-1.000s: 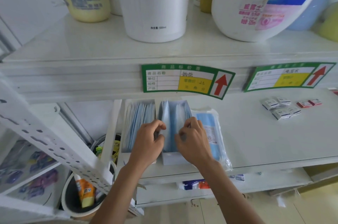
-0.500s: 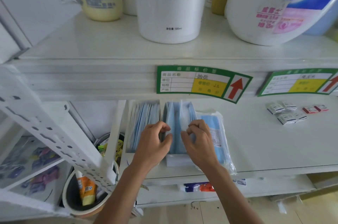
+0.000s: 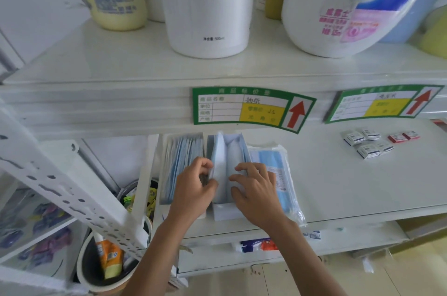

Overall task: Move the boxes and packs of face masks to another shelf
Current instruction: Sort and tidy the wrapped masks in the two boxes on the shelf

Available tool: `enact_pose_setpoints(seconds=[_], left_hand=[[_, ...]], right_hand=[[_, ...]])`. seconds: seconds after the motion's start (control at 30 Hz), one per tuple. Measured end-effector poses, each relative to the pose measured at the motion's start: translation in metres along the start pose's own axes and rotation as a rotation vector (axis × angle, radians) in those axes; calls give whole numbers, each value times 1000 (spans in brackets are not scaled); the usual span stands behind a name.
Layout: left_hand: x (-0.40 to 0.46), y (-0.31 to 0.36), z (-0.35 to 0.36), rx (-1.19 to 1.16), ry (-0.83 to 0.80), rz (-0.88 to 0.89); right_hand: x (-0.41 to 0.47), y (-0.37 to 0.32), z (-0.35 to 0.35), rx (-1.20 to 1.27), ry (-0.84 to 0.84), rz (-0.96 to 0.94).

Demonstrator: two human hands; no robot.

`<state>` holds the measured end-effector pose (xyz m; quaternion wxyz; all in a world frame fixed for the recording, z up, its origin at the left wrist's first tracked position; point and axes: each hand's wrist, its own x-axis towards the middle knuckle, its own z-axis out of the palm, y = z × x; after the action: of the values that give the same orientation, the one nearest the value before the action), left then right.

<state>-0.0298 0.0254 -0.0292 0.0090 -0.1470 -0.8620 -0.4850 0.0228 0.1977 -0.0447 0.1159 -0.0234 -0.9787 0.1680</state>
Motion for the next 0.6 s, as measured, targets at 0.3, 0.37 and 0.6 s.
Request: enact_pose_setpoints(seconds=[0.3, 0.37, 0.6], left_hand=[[1, -1, -13, -240, -21, -85], [-1, -1, -14, -240, -16, -89], [-4, 1, -15, -186, -6, -72]], right_hand=[[6, -17, -3, 54, -6, 123], [8, -21, -1, 25, -36, 137], [3, -23, -5, 47, -48, 92]])
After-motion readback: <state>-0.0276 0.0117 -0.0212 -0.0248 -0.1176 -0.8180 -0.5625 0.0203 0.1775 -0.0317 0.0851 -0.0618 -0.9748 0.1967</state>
